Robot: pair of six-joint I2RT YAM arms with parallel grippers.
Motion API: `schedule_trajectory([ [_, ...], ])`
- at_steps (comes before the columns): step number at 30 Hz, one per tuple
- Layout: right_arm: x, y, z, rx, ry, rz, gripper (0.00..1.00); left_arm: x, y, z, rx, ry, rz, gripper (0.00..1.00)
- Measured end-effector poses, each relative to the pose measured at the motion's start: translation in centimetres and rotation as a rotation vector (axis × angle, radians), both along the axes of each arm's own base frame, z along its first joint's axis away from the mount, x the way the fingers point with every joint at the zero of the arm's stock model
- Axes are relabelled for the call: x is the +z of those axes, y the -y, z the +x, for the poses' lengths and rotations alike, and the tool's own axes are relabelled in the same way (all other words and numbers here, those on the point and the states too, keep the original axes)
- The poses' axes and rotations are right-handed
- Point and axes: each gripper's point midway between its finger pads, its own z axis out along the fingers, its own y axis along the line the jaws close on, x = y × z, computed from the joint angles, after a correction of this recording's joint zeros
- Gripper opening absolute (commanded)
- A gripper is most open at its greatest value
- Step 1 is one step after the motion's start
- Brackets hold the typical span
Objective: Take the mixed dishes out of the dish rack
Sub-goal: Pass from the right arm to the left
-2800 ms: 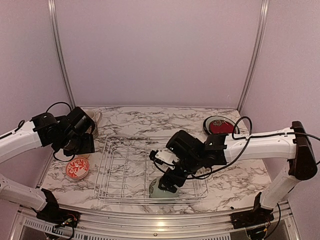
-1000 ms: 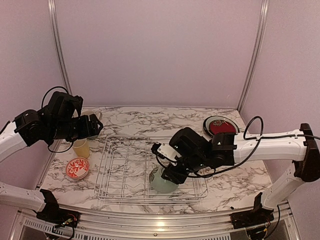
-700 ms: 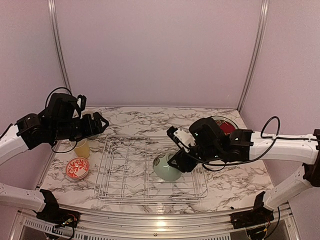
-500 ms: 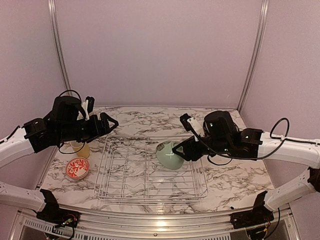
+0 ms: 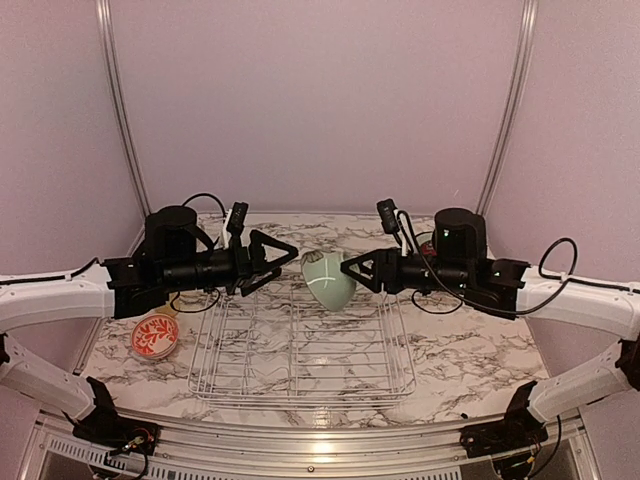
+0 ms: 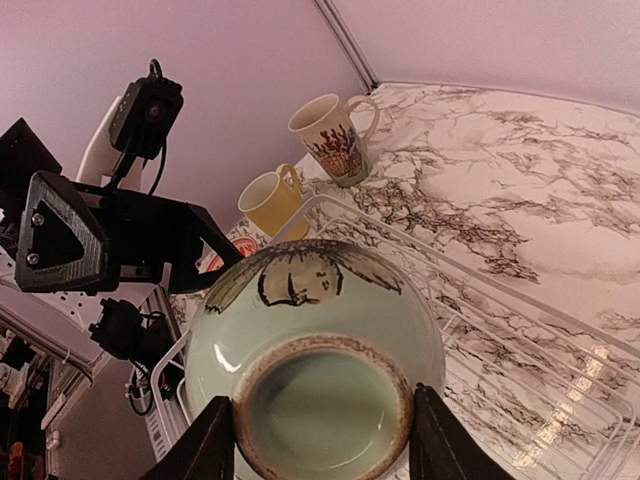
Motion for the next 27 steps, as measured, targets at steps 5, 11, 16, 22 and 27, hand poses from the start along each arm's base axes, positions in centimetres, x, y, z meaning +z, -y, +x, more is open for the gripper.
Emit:
schedule_trajectory([
  [5,1.6,-0.6,-0.2,0.027,0.009,0.075,0.34,0.8,2.2,-0.9,-0.075,-0.008,-0.085,0.92],
  [11,1.8,-1.2,-0.4,0.052,-0.002,0.112,0.34,0.1,4.5,-2.2,-0.155,-0.046,-0.127,0.81],
  [16,1.6,-1.4,-0.6,0.067,-0.016,0.129,0.34,0.0,5.5,-2.5,-0.184,-0.064,-0.161,0.67],
  [22,1.0,-1.4,-0.8,0.07,-0.026,0.147,0.34,2.0,5.6,-2.5,-0.187,-0.044,-0.238,0.57],
  [27,1.0,-1.4,-1.1,0.079,-0.031,0.18,0.34,2.5,5.5,-2.6,-0.187,-0.054,-0.286,0.46],
])
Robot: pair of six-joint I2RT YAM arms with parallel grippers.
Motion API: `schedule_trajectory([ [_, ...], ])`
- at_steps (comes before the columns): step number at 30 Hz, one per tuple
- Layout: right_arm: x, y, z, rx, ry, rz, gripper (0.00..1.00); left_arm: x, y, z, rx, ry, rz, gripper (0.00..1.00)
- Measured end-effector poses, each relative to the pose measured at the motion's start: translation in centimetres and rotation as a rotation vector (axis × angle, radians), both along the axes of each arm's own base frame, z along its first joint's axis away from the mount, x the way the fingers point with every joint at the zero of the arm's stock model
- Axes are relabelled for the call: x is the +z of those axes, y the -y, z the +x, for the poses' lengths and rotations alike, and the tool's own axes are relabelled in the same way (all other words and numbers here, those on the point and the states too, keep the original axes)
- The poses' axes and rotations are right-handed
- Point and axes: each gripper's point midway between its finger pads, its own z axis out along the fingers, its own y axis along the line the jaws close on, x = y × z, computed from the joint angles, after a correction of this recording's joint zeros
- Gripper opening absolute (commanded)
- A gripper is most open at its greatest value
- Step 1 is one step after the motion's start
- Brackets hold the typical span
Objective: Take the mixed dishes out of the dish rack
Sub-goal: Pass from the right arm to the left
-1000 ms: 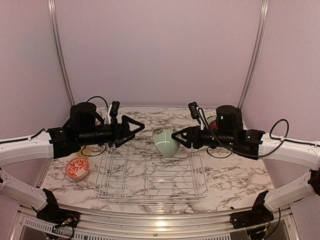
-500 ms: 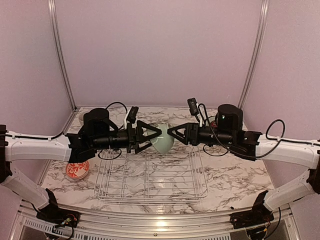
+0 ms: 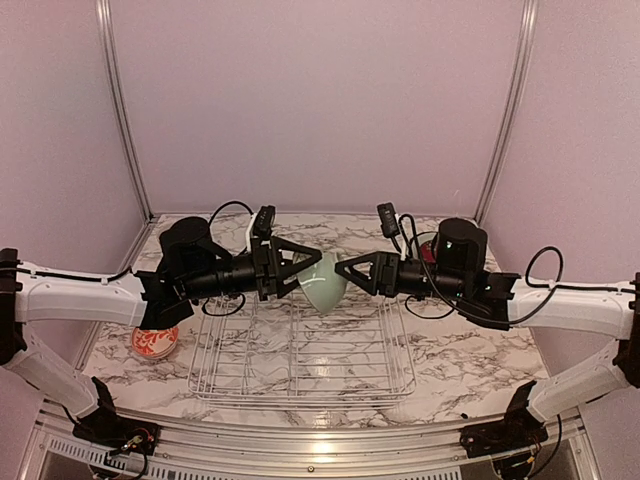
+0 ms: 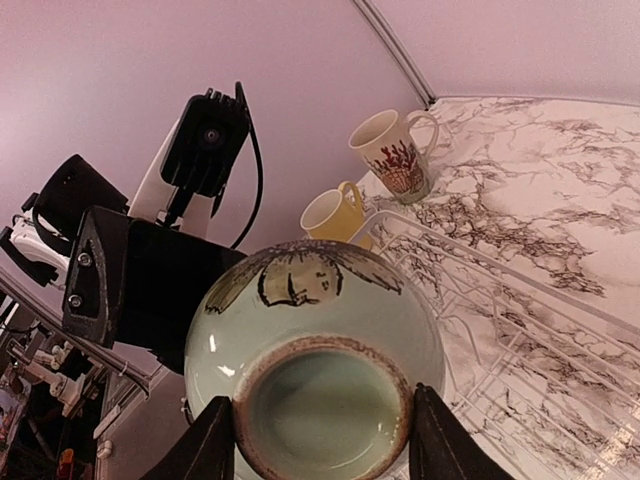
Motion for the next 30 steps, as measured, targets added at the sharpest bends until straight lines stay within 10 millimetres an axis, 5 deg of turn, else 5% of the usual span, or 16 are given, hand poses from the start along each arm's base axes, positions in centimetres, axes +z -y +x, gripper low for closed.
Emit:
schedule_trajectory([
  [7,0.8,-0.1,-0.1,0.008,0.008,0.037,0.34,0.5,0.0,0.0,0.0,-0.01,-0.03,0.28],
  [13,1.1,-0.2,-0.2,0.012,0.008,0.046,0.35,0.0,0.3,0.2,-0.005,-0.028,-0.03,0.02],
  [16,1.1,-0.3,-0.6,0.036,-0.002,0.057,0.36,0.6,0.4,-0.2,-0.03,-0.011,-0.052,0.0],
  [19,1.2,-0.2,-0.7,0.037,-0.001,0.059,0.43,0.7,0.4,-0.3,-0.032,-0.007,-0.055,0.0],
  [24,1.1,-0.2,-0.6,0.032,0.003,0.051,0.79,0.6,0.5,-0.2,-0.032,0.002,-0.036,0.0],
  [30,2.4,0.5,-0.3,-0.007,0.058,0.06,0.97,-4.0,0.1,0.4,0.014,-0.052,0.17,0.0],
])
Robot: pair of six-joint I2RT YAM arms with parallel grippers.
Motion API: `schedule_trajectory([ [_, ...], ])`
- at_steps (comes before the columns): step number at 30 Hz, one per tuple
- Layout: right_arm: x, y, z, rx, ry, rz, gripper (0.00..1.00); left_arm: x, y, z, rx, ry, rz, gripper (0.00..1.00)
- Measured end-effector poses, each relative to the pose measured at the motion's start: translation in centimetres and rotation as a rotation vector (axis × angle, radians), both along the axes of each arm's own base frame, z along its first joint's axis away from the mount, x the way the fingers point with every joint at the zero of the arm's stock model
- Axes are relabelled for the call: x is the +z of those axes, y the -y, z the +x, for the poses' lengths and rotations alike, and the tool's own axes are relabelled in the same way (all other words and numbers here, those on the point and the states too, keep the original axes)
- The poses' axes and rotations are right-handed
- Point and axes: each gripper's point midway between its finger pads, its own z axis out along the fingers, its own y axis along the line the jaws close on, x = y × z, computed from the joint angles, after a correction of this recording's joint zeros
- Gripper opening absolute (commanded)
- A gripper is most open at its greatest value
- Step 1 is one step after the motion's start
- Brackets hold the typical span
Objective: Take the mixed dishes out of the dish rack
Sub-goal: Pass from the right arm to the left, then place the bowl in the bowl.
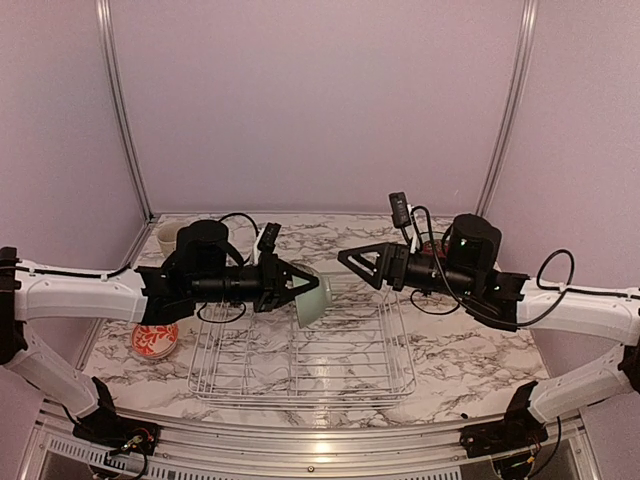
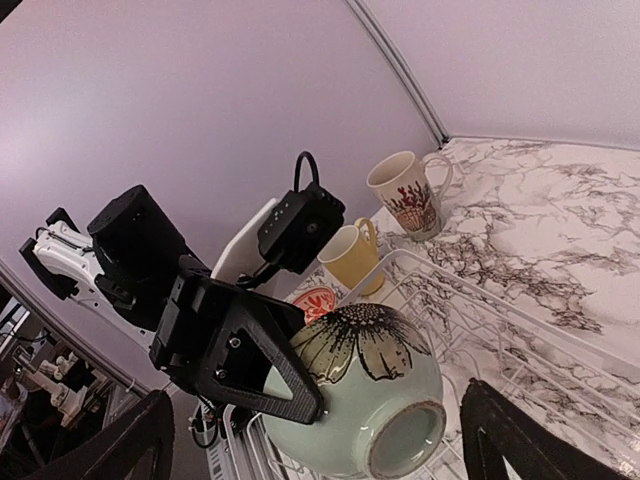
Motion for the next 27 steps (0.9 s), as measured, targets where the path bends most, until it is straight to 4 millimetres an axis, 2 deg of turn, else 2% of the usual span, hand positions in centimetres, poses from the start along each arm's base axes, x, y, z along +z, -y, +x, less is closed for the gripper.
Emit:
schedule_trajectory([
  [4,0.8,0.6,0.2,-0.033,0.034,-0.002,0.98,-1.6,-1.2,0.5,0.051,0.005,0.144,0.0],
  [10,0.6,1.0,0.6,-0.069,0.046,-0.033,0.98,-0.7,-4.4,2.0,0.181,0.081,0.345,0.0],
  [14,0.3,1.1,0.7,-0.075,0.039,-0.046,0.98,0.0,-8.1,3.0,0.306,0.135,0.502,0.0],
  [20,0.2,1.2,0.8,-0.081,0.038,-0.049,0.98,0.0,-14.5,3.2,0.471,0.173,0.729,0.0],
  [27,0.3,1.2,0.9,-0.084,0.047,-0.059,0.98,-1.7,-21.9,2.8,0.63,0.148,0.993,0.0],
])
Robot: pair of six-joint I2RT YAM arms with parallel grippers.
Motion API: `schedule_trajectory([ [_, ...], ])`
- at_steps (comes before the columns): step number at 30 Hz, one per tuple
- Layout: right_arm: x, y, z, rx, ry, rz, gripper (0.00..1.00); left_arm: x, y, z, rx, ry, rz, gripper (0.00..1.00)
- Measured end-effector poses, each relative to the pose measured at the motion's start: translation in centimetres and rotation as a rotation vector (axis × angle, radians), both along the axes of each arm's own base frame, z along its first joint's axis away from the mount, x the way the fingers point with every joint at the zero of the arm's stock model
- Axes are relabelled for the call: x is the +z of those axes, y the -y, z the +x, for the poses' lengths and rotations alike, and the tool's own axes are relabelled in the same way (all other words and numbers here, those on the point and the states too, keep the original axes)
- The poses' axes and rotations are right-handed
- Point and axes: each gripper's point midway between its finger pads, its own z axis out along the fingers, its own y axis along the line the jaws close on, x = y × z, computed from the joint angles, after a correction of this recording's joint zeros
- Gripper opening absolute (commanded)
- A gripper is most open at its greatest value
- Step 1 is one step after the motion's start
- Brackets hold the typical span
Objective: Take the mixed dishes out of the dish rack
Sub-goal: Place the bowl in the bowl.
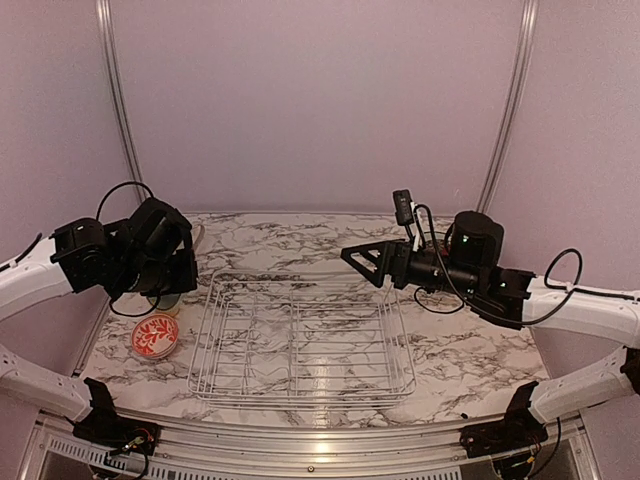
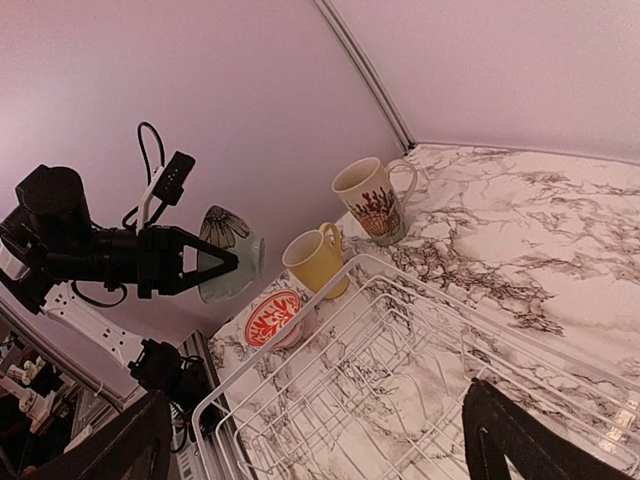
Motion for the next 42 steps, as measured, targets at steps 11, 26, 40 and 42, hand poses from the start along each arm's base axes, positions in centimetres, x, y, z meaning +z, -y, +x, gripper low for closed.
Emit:
schedule_trajectory([
  [11,0.5,-0.1,0.1,0.0,0.005,0.003,0.98,-4.5,-6.5,-0.3,0.172,-0.13,0.253,0.0],
  [26,-0.2,0.0,0.2,-0.006,-0.006,-0.025,0.98,-11.7,-7.6,-0.6,0.167,-0.319,0.37,0.0],
  [40,-0.2,0.0,0.2,-0.006,0.002,-0.03,0.98,-15.1,-7.9,-1.5,0.164,-0.403,0.381,0.0],
  [42,-0.3,0.0,0.2,-0.005,0.002,-0.03,0.98,-15.4,-8.0,-1.5,0.166,-0.408,0.386,0.0],
])
